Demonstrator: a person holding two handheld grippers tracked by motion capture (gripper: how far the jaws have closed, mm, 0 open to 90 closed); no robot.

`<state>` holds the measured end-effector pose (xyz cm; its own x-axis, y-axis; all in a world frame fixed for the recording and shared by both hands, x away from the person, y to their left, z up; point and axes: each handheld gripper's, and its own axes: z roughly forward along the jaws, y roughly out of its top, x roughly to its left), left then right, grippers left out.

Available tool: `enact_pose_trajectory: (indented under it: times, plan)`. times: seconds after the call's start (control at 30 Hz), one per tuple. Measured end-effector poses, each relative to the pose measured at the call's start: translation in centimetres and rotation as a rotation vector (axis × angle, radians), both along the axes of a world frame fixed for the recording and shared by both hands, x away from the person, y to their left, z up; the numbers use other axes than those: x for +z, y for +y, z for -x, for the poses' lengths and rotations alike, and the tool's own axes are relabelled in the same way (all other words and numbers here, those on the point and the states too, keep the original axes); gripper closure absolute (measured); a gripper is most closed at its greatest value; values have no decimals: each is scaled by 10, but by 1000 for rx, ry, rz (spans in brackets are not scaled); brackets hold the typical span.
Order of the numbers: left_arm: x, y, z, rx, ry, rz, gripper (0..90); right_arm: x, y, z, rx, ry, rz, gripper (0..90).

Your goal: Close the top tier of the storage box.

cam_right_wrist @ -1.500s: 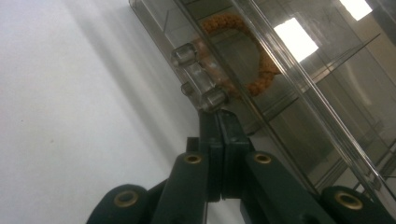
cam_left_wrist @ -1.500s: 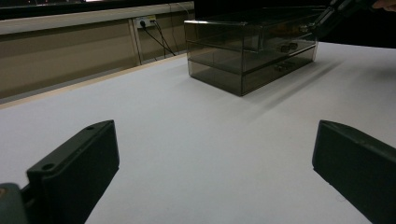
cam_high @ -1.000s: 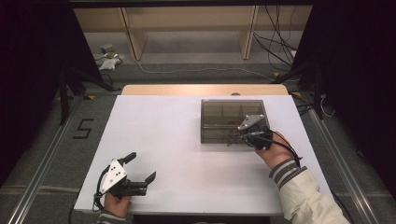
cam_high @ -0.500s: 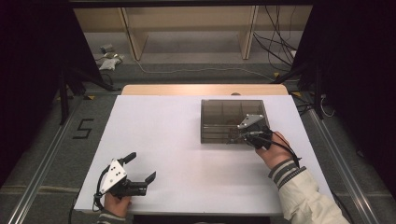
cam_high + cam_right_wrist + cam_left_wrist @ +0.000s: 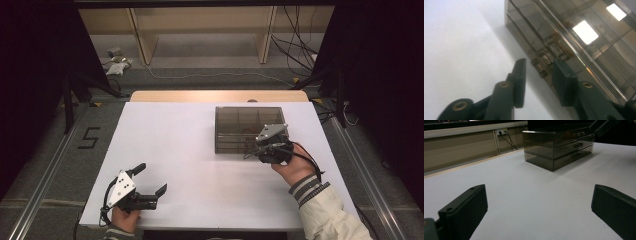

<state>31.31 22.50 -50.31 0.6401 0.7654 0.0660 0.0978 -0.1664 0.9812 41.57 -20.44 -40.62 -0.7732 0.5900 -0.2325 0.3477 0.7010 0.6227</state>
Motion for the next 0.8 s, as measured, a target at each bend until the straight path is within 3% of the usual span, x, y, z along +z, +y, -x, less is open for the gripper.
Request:
enact_pose_trajectory:
  times: [0.4, 0.57, 0.8]
  plan:
    - [0, 0, 0, 0, 1, 1, 5, 11, 2, 20, 80, -59, -92, 391]
    - [0, 0, 0, 0, -1, 2, 5, 14, -4, 27, 95, -72, -158, 291]
    - [0, 0, 0, 5, 1, 3, 4, 16, -10, 34, 100, -80, -200, 252]
